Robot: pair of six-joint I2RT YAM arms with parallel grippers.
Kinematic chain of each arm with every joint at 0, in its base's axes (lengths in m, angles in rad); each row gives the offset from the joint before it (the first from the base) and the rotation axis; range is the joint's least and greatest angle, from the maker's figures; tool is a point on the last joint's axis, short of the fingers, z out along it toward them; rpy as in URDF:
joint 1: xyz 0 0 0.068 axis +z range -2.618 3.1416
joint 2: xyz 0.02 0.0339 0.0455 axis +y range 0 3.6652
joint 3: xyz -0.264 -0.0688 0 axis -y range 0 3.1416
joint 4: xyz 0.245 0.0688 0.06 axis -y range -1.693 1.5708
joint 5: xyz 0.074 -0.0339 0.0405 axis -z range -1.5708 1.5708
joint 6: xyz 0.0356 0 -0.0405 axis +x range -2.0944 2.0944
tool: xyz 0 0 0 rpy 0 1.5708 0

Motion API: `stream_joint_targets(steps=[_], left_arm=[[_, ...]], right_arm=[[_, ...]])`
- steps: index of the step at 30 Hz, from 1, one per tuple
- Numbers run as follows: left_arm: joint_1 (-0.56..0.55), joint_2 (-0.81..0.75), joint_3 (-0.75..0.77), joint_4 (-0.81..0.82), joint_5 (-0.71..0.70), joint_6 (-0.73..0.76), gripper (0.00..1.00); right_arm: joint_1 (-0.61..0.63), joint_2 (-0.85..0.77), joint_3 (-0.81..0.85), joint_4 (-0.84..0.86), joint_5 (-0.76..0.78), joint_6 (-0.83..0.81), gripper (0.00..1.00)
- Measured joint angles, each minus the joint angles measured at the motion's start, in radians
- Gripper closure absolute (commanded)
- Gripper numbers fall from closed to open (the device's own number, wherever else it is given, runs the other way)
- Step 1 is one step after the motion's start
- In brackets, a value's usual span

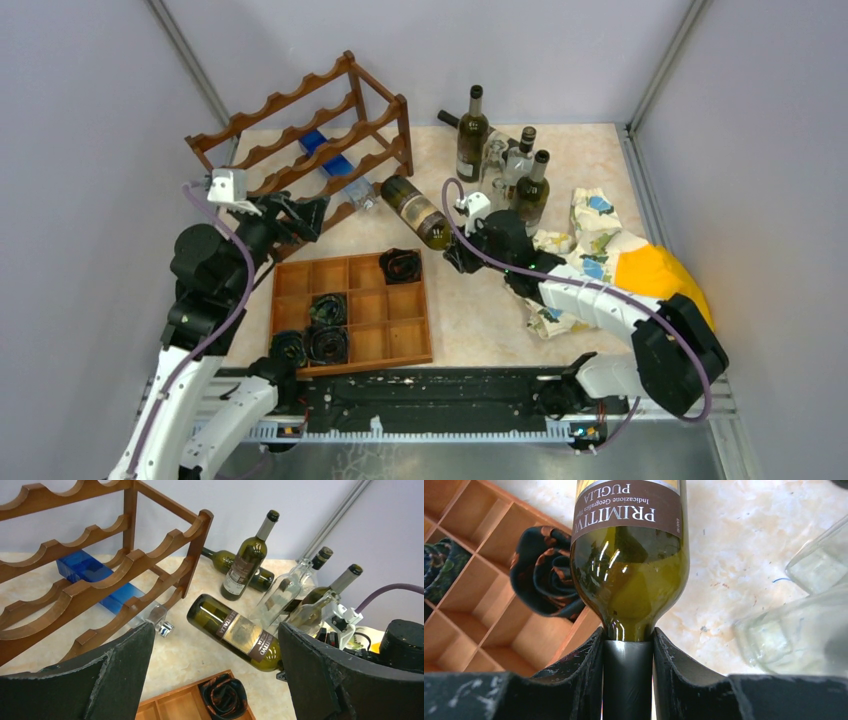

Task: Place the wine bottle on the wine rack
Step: Place the wine bottle in the wine rack.

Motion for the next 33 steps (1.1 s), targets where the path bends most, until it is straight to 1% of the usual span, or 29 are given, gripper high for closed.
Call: stream_joint_targets(steps=[5,12,22,33], left_arm=[[0.000,0.058,0.003,0.013,0.000,0.010,0.02],[0.000,0.057,0.015,0.028,-0.001,0.018,0.02],[0.000,0.090,0.015,0.050,-0.009,0.045,0.02],[0.000,0.132,0.026,0.068,-0.037,0.068,0.02]], right_arm=[[0.002,0.081,0.045,0.032,0.048,-0.005,1.00],[0.002,0.232,0.115,0.083,0.091,0.010,1.00],[0.002,0.315,0.153,0.114,0.107,0.029,1.00],[-0.001,0.447,0.231,0.174,0.097,0.030,1.00]])
